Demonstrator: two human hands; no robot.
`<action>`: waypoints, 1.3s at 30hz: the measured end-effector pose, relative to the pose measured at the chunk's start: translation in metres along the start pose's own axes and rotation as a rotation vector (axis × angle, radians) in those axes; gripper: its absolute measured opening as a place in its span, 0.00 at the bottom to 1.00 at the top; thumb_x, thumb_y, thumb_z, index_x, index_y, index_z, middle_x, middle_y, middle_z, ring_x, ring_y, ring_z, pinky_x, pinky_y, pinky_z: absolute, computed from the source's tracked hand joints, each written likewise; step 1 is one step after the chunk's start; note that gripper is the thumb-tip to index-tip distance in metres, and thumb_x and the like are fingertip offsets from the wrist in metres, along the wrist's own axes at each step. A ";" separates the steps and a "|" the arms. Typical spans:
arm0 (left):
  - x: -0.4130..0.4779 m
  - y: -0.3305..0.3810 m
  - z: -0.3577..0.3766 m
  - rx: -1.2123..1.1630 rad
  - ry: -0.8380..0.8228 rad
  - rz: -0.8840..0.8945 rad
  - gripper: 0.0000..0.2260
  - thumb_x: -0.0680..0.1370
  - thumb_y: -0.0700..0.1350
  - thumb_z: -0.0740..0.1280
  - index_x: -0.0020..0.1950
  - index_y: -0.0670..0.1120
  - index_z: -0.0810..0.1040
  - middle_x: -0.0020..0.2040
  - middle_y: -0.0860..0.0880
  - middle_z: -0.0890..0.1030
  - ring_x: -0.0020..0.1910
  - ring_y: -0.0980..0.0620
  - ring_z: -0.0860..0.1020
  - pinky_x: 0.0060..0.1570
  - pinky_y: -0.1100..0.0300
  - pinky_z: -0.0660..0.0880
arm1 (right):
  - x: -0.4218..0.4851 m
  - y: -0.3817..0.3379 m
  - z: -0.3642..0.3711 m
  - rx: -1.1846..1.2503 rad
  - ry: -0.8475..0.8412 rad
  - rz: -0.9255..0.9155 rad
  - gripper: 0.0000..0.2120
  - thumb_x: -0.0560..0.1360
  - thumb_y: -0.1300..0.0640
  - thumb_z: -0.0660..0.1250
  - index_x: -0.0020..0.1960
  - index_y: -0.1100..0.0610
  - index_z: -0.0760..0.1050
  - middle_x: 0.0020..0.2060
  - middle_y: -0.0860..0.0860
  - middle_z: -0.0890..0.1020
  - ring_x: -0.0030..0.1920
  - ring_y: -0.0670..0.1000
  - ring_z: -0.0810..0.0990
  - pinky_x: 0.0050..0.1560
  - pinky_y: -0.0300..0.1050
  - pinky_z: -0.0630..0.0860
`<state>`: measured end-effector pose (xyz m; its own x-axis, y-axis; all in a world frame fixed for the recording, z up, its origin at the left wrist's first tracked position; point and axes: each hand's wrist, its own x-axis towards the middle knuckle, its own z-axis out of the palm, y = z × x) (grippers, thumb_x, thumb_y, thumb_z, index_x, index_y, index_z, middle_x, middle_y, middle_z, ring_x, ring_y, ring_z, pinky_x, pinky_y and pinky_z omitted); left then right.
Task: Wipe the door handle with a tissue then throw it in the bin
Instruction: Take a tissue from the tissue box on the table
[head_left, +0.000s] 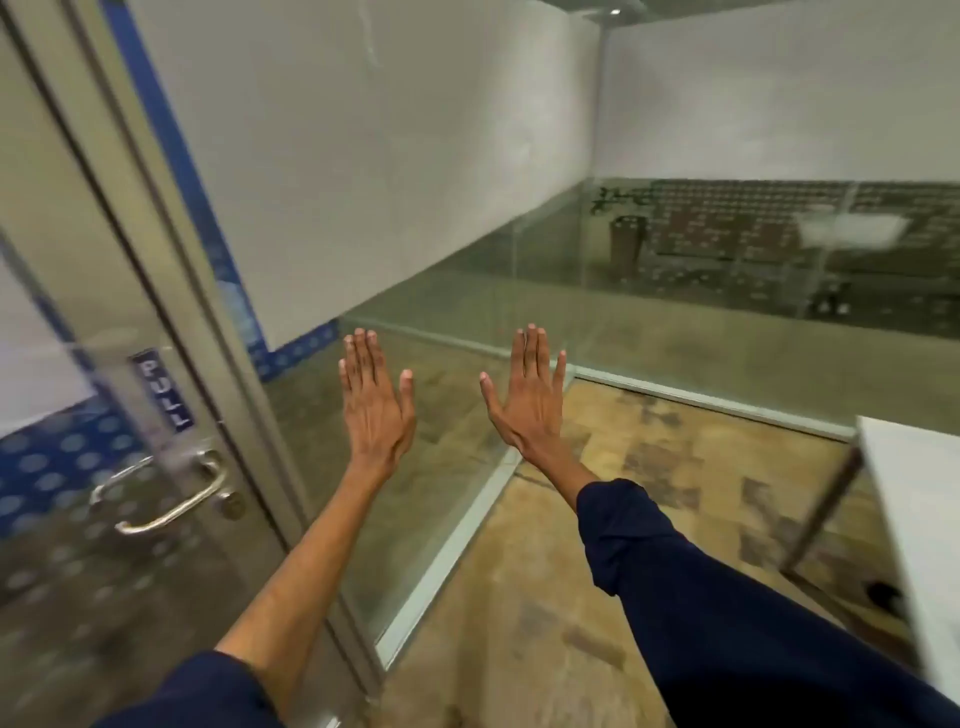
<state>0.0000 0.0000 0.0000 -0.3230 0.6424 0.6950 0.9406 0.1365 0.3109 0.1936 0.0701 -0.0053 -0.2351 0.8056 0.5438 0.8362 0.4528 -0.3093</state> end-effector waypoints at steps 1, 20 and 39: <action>0.000 0.015 0.008 -0.036 -0.018 0.021 0.31 0.83 0.53 0.50 0.80 0.36 0.50 0.82 0.39 0.51 0.82 0.43 0.49 0.81 0.46 0.47 | -0.003 0.014 -0.006 -0.023 0.006 0.042 0.38 0.80 0.36 0.46 0.79 0.59 0.41 0.79 0.56 0.43 0.79 0.53 0.38 0.77 0.63 0.42; -0.044 0.335 0.160 -0.332 -0.328 0.411 0.31 0.83 0.54 0.50 0.78 0.33 0.55 0.79 0.35 0.58 0.82 0.41 0.49 0.81 0.46 0.48 | -0.071 0.311 -0.124 -0.214 0.095 0.530 0.36 0.81 0.39 0.48 0.79 0.61 0.48 0.79 0.58 0.48 0.79 0.55 0.42 0.77 0.64 0.43; -0.189 0.613 0.227 -0.490 -0.706 0.904 0.10 0.82 0.48 0.60 0.56 0.43 0.76 0.36 0.40 0.83 0.35 0.38 0.82 0.36 0.54 0.72 | -0.247 0.507 -0.225 -0.366 0.235 1.099 0.21 0.81 0.50 0.55 0.70 0.59 0.66 0.69 0.56 0.72 0.70 0.57 0.67 0.69 0.60 0.62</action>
<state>0.6616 0.1333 -0.0881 0.6883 0.6446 0.3329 0.6090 -0.7627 0.2176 0.7873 0.0149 -0.1213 0.7640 0.5872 0.2674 0.6341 -0.6068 -0.4792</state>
